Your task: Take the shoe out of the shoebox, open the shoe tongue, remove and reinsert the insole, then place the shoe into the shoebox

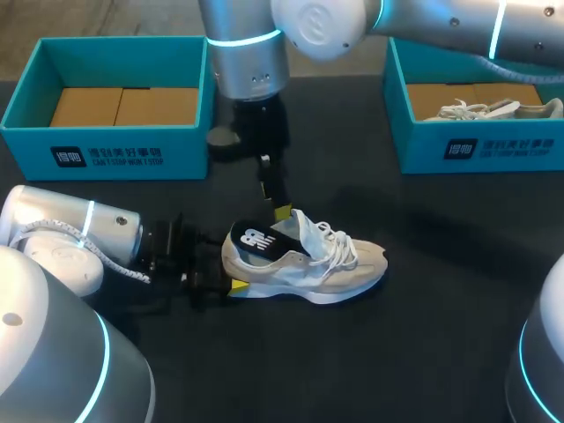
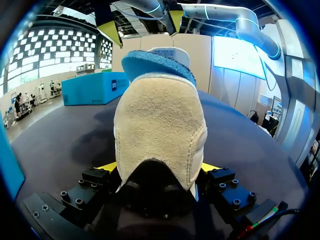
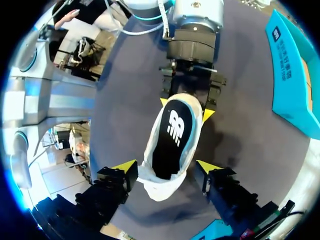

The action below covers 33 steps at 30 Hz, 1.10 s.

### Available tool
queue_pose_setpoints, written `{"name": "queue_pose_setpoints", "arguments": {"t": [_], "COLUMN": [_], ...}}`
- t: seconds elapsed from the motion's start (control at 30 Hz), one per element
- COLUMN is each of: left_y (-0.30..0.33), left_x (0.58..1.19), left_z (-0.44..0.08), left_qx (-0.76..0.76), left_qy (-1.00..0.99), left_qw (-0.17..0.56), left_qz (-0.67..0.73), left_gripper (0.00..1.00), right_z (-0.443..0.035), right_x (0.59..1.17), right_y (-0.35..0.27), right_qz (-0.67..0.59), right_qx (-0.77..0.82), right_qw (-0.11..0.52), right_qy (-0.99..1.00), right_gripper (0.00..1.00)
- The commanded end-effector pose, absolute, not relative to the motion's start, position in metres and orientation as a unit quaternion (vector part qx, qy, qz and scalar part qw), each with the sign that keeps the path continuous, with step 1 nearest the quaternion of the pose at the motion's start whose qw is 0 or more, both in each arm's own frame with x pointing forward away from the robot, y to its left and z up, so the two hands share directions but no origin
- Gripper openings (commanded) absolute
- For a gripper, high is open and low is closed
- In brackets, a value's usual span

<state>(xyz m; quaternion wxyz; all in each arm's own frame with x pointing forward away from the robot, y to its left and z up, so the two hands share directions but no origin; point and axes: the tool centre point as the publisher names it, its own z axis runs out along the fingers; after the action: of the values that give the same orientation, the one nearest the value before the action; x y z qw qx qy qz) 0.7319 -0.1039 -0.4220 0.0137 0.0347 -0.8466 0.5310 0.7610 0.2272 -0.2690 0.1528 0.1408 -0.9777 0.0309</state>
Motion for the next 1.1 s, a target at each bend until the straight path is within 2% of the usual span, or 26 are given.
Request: {"name": "queue_pose_setpoints", "arguments": {"t": [0.03, 0.2, 0.4, 0.97, 1.1], "left_y": [-0.104, -0.104, -0.104, -0.104, -0.104], "left_x": [0.733, 0.733, 0.733, 0.733, 0.733], "left_z": [-0.425, -0.425, -0.425, -0.425, -0.425], "left_qx": [0.035, 0.035, 0.035, 0.035, 0.035], "left_qy": [-0.847, -0.847, -0.847, -0.847, -0.847], "left_qw": [0.014, 0.014, 0.014, 0.014, 0.014], "left_qz": [0.53, 0.53, 0.53, 0.53, 0.53], "left_gripper": [0.0, 0.0, 0.0, 0.0, 0.0], "right_z": [-0.274, -0.279, -0.28, -0.28, -0.286], "right_x": [0.756, 0.754, 0.752, 0.752, 0.758], "right_y": [0.225, 0.228, 0.234, 0.234, 0.236], "right_qz": [0.004, -0.025, -0.032, -0.032, -0.056], "right_qx": [0.128, 0.111, 0.104, 0.104, 0.105], "right_qw": [0.152, 0.16, 0.142, 0.142, 0.185], "right_qy": [-0.98, -0.981, -0.984, -0.984, -0.975], "right_gripper": [0.87, 1.0, 1.0, 1.0, 1.0]}}
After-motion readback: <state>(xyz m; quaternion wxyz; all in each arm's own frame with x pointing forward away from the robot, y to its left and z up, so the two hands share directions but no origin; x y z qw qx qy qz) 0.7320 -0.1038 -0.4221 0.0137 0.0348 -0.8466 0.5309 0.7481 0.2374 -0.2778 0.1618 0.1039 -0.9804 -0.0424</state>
